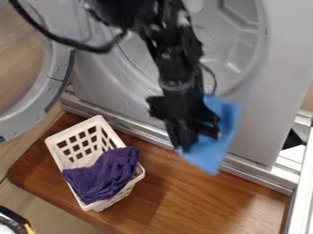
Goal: Put the blue cloth on the left side of the table
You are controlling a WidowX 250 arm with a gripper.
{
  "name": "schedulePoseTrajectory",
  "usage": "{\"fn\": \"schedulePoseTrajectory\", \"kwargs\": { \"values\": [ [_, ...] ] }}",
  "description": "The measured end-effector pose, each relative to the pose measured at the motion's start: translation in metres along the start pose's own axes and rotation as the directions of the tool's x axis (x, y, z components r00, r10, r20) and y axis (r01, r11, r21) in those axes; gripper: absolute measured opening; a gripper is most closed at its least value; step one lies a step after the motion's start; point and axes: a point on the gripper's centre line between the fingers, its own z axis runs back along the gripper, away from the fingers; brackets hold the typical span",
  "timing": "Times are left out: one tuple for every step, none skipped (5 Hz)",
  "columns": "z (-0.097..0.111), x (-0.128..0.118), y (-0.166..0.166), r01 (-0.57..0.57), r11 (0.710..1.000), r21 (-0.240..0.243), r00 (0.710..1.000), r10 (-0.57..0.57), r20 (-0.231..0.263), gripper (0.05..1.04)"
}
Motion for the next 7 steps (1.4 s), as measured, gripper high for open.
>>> {"fn": "schedulePoseTrajectory", "kwargs": {
  "values": [
    [-0.022, -0.012, -0.024, 0.068, 0.998, -0.017, 0.997, -0.068, -0.025, 0.084],
    [-0.052, -0.022, -0.040, 0.118, 0.992, -0.035, 0.991, -0.120, -0.064, 0.084],
    [-0.087, -0.037, -0.046, 0.167, 0.986, -0.024, 0.976, -0.169, -0.134, 0.084],
    [-0.108, -0.042, -0.043, 0.176, 0.984, -0.010, 0.971, -0.175, -0.162, 0.084],
    [-0.116, -0.043, -0.039, 0.183, 0.983, 0.008, 0.967, -0.178, -0.184, 0.113],
    [-0.115, -0.046, -0.041, 0.197, 0.980, -0.002, 0.959, -0.193, -0.208, 0.297],
    [-0.111, -0.049, -0.040, 0.196, 0.981, -0.005, 0.958, -0.192, -0.215, 0.592]
  ]
}}
